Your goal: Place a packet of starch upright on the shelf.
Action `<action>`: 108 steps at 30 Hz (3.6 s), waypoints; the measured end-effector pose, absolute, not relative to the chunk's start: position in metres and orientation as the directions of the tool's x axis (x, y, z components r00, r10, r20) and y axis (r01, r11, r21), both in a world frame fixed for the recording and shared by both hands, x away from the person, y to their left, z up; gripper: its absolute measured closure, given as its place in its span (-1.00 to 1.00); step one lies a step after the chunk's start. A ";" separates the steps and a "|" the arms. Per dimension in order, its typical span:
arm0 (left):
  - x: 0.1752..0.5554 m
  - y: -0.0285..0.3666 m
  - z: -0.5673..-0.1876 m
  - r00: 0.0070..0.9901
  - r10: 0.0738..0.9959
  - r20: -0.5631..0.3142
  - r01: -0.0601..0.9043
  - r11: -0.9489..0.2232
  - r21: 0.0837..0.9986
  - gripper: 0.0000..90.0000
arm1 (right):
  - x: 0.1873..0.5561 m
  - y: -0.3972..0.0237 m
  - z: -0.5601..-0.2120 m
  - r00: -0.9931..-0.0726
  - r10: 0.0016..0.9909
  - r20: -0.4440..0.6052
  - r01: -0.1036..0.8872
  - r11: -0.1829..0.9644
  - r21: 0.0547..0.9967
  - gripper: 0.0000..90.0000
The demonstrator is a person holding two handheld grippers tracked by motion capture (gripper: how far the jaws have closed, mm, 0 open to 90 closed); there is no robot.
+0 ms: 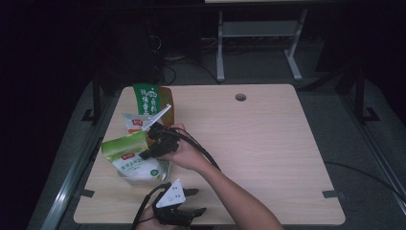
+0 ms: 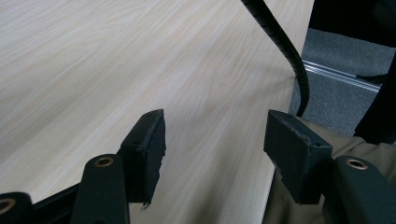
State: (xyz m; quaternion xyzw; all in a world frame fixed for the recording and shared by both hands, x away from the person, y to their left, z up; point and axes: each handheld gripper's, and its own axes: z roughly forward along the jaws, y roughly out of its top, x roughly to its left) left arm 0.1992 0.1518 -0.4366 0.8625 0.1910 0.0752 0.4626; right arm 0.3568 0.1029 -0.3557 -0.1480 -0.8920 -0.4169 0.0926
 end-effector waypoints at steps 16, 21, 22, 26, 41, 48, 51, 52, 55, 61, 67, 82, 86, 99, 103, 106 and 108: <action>0.202 0.155 -0.435 0.900 0.433 -0.056 0.284 -0.483 0.828 -0.20 | 0.358 0.091 -0.365 -0.935 0.172 0.309 0.347 0.621 0.703 0.95; 0.203 0.155 -0.435 0.899 0.436 -0.050 0.280 -0.484 0.829 -0.20 | 0.357 0.089 -0.366 -0.935 0.176 0.308 0.348 0.619 0.704 0.91; 0.204 0.155 -0.435 0.899 0.436 -0.048 0.279 -0.485 0.829 -0.20 | 0.356 0.088 -0.366 -0.939 0.172 0.299 0.339 0.616 0.711 0.88; 0.204 0.156 -0.434 0.898 0.437 -0.049 0.280 -0.482 0.830 -0.20 | 0.356 0.085 -0.365 -0.935 0.174 0.308 0.348 0.609 0.712 0.75; 0.208 0.157 -0.433 0.891 0.449 -0.064 0.296 -0.467 0.833 -0.29 | 0.352 0.046 -0.356 -0.927 0.202 0.316 0.374 0.564 0.736 0.32; 0.212 0.159 -0.432 0.885 0.462 -0.058 0.300 -0.471 0.830 -0.35 | 0.355 0.018 -0.356 -0.918 0.237 0.318 0.397 0.551 0.734 0.15; 0.213 0.159 -0.433 0.888 0.456 -0.053 0.295 -0.478 0.827 -0.35 | 0.356 0.006 -0.357 -0.905 0.258 0.339 0.426 0.540 0.726 0.10; 0.213 0.159 -0.433 0.889 0.455 -0.051 0.293 -0.479 0.828 -0.35 | 0.357 0.002 -0.358 -0.904 0.264 0.337 0.428 0.541 0.724 0.08; 0.214 0.159 -0.433 0.889 0.454 -0.058 0.297 -0.476 0.828 -0.36 | 0.358 -0.008 -0.359 -0.899 0.283 0.335 0.438 0.536 0.722 0.04; 0.214 0.161 -0.434 0.886 0.458 -0.068 0.307 -0.470 0.828 -0.37 | 0.359 -0.026 -0.359 -0.889 0.315 0.332 0.454 0.525 0.720 0.01; 0.215 0.162 -0.432 0.885 0.462 -0.054 0.298 -0.473 0.829 -0.38 | 0.359 -0.043 -0.359 -0.878 0.347 0.330 0.473 0.522 0.710 -0.02; 0.217 0.164 -0.432 0.882 0.468 -0.060 0.306 -0.471 0.827 -0.39 | 0.357 -0.086 -0.362 -0.847 0.424 0.321 0.513 0.493 0.703 -0.07; 0.218 0.165 -0.431 0.879 0.473 -0.060 0.307 -0.466 0.830 -0.39 | 0.355 -0.096 -0.362 -0.836 0.445 0.321 0.527 0.490 0.695 -0.09; 0.217 0.166 -0.431 0.876 0.480 -0.056 0.309 -0.469 0.828 -0.39 | 0.344 -0.136 -0.374 -0.792 0.503 0.345 0.581 0.446 0.681 -0.11; 0.218 0.166 -0.431 0.876 0.479 -0.052 0.307 -0.471 0.827 -0.39 | 0.340 -0.147 -0.379 -0.778 0.521 0.350 0.594 0.432 0.679 -0.11; 0.217 0.166 -0.431 0.874 0.483 -0.054 0.309 -0.467 0.828 -0.39 | 0.336 -0.156 -0.383 -0.767 0.532 0.360 0.606 0.415 0.678 -0.11; 0.217 0.167 -0.430 0.871 0.488 -0.058 0.313 -0.460 0.831 -0.39 | 0.334 -0.161 -0.385 -0.760 0.536 0.368 0.614 0.407 0.676 -0.11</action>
